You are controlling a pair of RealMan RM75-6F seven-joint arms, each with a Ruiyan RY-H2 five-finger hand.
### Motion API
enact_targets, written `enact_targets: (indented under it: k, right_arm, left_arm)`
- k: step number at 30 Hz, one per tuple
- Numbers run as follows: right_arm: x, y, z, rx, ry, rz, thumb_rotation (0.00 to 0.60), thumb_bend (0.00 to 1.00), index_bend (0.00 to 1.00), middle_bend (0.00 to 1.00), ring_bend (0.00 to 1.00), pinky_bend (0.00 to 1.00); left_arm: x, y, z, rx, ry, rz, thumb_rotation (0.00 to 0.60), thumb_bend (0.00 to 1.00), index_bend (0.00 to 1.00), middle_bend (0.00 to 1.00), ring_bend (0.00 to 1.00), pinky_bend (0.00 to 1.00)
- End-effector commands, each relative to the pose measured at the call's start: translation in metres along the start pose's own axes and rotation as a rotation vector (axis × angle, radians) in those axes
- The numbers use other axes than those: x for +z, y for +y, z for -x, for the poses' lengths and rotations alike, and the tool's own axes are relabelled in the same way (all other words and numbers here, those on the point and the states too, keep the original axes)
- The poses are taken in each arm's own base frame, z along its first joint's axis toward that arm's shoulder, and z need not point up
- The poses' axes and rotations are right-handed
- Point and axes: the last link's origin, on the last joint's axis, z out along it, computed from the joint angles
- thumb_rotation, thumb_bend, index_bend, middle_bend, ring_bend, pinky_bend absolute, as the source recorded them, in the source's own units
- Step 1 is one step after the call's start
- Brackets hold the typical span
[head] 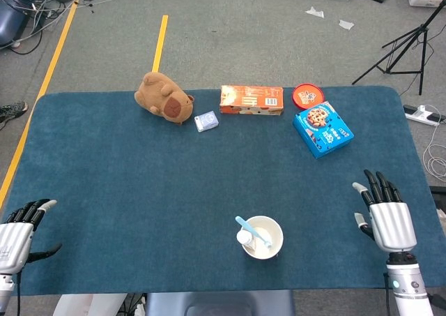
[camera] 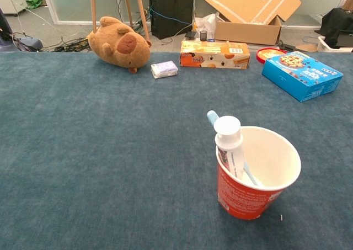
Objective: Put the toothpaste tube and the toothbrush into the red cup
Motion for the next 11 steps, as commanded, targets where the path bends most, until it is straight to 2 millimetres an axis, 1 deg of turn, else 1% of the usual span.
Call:
enact_targets:
  k: [1, 11]
  right_arm:
    - [-0.0033, 0.0047, 0.0091, 0.028, -0.028, 0.020, 0.600, 0.25, 0.27, 0.08, 0.00, 0.19]
    - [-0.0040, 0.0075, 0.0154, 0.072, -0.057, 0.035, 0.600, 0.25, 0.27, 0.07, 0.00, 0.19]
  left_arm:
    - [0.0004, 0.0000, -0.0002, 0.001, 0.002, -0.001, 0.600, 0.00, 0.18, 0.19, 0.17, 0.25]
    - [0.0019, -0.0032, -0.0010, -0.003, 0.005, -0.017, 0.600, 0.00, 0.18, 0.19, 0.17, 0.25]
